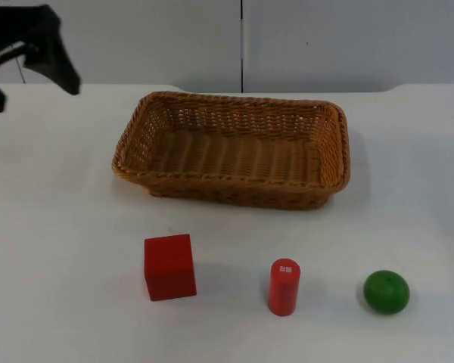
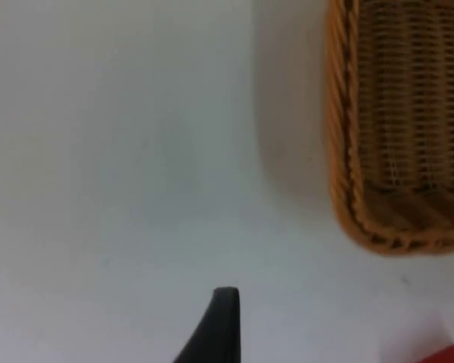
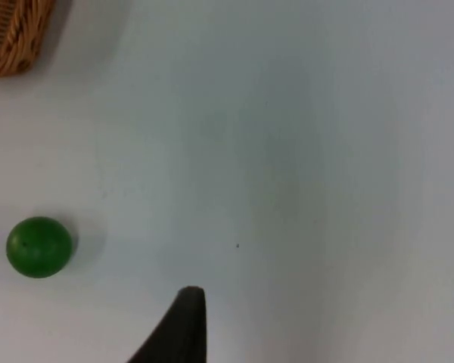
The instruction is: Pick up the basket with the left hand and place the object to the left of the red cylinder into the basket with the right hand.
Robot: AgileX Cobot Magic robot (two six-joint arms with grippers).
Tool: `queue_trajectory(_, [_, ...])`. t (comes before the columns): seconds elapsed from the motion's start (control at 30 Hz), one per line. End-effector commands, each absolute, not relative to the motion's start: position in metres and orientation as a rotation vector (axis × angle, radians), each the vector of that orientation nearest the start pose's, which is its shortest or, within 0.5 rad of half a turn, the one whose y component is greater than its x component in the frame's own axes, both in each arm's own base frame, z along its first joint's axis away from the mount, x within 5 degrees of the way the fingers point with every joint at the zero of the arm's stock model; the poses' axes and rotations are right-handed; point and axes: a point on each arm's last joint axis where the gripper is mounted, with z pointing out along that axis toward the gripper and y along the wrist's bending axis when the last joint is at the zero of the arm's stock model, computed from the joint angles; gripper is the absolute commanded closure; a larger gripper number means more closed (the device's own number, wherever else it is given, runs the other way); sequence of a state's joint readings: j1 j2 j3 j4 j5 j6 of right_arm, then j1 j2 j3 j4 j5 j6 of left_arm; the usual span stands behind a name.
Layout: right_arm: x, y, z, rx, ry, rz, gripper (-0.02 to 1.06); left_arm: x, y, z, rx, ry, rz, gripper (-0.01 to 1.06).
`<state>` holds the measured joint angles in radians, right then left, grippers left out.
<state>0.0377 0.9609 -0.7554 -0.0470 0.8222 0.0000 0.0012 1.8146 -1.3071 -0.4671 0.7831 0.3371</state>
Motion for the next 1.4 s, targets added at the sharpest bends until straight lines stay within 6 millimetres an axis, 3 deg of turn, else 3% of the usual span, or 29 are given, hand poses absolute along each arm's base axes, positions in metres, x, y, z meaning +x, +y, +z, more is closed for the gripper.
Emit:
queue_trajectory(0.0, [0.176, 0.003, 0.296, -0.087, 2.500, -0.050, -0.01, 0.397, -0.043, 0.212, 0.160, 2.723, -0.444, 0.18])
queue_trajectory(0.07, [0.176, 0.003, 0.296, -0.087, 2.500, -0.050, -0.01, 0.413, -0.057, 0.201, 0.211, 2.736, -0.457, 0.18])
queue_trajectory(0.27, [0.176, 0.003, 0.296, -0.081, 2.501, -0.048, -0.01, 0.439, -0.080, 0.174, 0.363, 2.786, -0.407, 0.18])
queue_trajectory(0.4, [0.176, 0.003, 0.296, -0.077, 2.503, -0.045, -0.01, 0.462, -0.097, 0.144, 0.409, 2.813, -0.415, 0.18])
queue_trajectory(0.57, [0.174, 0.003, 0.290, -0.078, 2.521, -0.045, -0.01, 0.477, -0.103, 0.118, 0.415, 2.841, -0.438, 0.18])
queue_trajectory(0.73, [0.174, 0.003, 0.289, -0.078, 2.525, -0.045, -0.01, 0.480, -0.103, 0.101, 0.410, 2.865, -0.442, 0.18])
queue_trajectory(0.83, [0.174, 0.003, 0.290, -0.078, 2.523, -0.045, -0.01, 0.480, -0.104, 0.100, 0.409, 2.869, -0.445, 0.20])
queue_trajectory(0.93, [0.174, 0.003, 0.290, -0.078, 2.523, -0.045, -0.01, 0.479, -0.104, 0.099, 0.413, 2.879, -0.450, 0.35])
queue_trajectory(0.97, [0.174, 0.003, 0.290, -0.078, 2.523, -0.045, -0.01, 0.479, -0.104, 0.099, 0.413, 2.879, -0.450, 0.35])
queue_trajectory(1.07, [0.174, 0.003, 0.290, -0.079, 2.521, -0.047, -0.01, 0.478, -0.104, 0.099, 0.414, 2.886, -0.456, 0.63])
queue_trajectory(1.13, [0.174, 0.002, 0.290, -0.081, 2.520, -0.049, -0.01, 0.478, -0.104, 0.099, 0.415, 2.889, -0.460, 0.78])
queue_trajectory(1.17, [0.174, 0.002, 0.290, -0.081, 2.520, -0.049, -0.01, 0.478, -0.104, 0.099, 0.415, 2.889, -0.460, 0.78])
queue_trajectory(1.27, [0.174, 0.002, 0.290, -0.081, 2.520, -0.049, -0.01, 0.477, -0.104, 0.099, 0.415, 2.894, -0.464, 1.04])
queue_trajectory(1.37, [0.174, 0.003, 0.290, -0.083, 2.520, -0.049, -0.01, 0.478, -0.104, 0.100, 0.384, 2.896, -0.470, 1.05])
